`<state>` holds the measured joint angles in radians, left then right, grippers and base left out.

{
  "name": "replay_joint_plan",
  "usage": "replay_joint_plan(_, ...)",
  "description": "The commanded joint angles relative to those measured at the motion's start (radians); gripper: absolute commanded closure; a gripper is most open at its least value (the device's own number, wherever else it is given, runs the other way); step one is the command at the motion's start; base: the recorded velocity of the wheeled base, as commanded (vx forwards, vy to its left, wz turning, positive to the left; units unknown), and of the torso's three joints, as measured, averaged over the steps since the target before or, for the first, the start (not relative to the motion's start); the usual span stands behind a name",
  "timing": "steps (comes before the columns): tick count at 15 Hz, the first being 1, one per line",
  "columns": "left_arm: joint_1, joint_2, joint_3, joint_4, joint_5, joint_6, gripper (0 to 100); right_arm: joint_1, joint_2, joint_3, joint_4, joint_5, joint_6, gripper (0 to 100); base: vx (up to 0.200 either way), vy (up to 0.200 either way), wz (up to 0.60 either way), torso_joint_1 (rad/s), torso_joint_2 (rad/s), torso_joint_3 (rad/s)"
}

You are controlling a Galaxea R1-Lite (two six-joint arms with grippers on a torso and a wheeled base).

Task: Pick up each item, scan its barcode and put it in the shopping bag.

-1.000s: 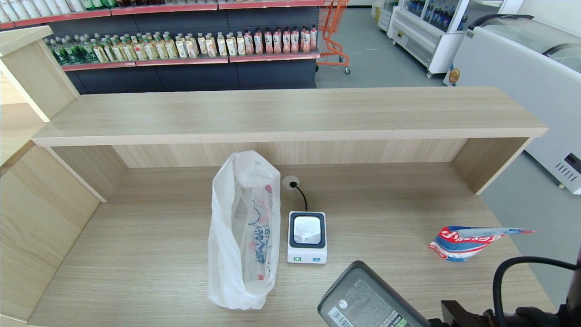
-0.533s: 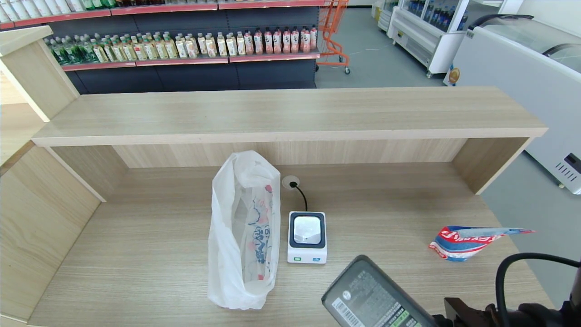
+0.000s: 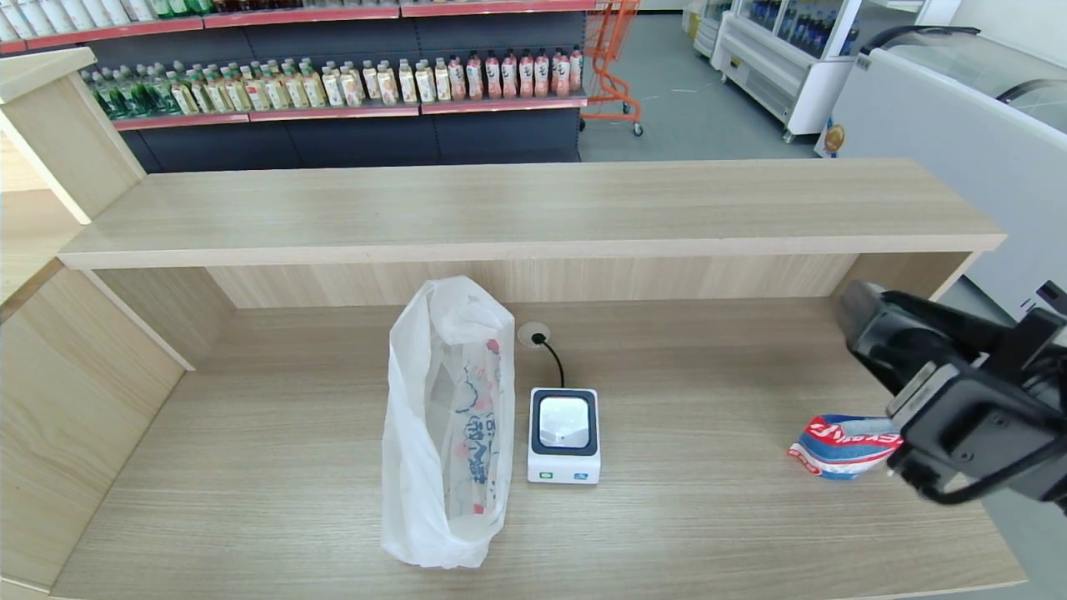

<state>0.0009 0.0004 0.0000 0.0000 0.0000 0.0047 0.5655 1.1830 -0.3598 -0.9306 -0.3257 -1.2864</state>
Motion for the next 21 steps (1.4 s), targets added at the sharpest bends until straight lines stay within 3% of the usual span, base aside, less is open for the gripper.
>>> replay_joint_plan(1,0.001,0.000,0.000,0.000,0.000,-0.002,0,-0.024,-0.040,0.018,-0.022,-0.096,0.162,100,0.000,0.000,0.00,0.000,0.00,0.000)
replay_joint_plan(3,0.001,0.000,0.000,0.000,0.000,0.000,0,-0.041,-0.031,0.012,0.004,-0.095,0.305,100,0.000,0.000,0.00,0.000,0.00,0.000)
replay_joint_plan(4,0.001,0.000,0.000,0.000,0.000,-0.002,0,-0.042,0.023,-0.010,0.148,-0.093,0.657,100,0.000,0.000,0.00,0.000,0.00,0.000)
replay_joint_plan(5,0.001,0.000,0.000,0.000,0.000,0.000,0,-0.039,0.075,-0.073,0.263,-0.078,0.912,100,0.000,0.000,0.00,0.000,0.00,0.000)
replay_joint_plan(6,0.002,0.000,0.000,0.000,0.000,0.000,0,-0.033,0.101,-0.102,0.300,-0.056,1.030,100,0.000,0.000,0.00,0.000,0.00,0.000)
replay_joint_plan(7,0.001,0.000,0.000,0.000,0.000,0.000,0,-0.021,0.167,-0.191,0.375,0.128,1.417,100,0.000,0.000,0.00,0.000,0.00,0.000)
replay_joint_plan(8,0.001,0.000,0.000,0.000,0.000,0.000,0,-0.026,0.204,-0.234,0.394,0.243,1.586,100,0.000,0.000,0.00,0.000,0.00,0.000)
replay_joint_plan(12,0.001,0.000,0.000,0.000,0.000,0.000,0,-0.021,0.448,-0.324,0.401,0.303,1.909,100,0.000,0.000,0.00,0.000,0.00,0.000)
replay_joint_plan(15,0.001,0.000,0.000,0.000,0.000,0.000,0,-0.046,0.592,-0.390,0.397,0.352,1.940,100,0.000,0.000,0.00,0.000,0.00,0.000)
replay_joint_plan(21,0.001,0.000,0.000,0.000,0.000,-0.002,0,-0.039,0.750,-0.519,0.394,0.352,1.938,100,0.000,0.000,0.00,0.000,0.00,0.000)
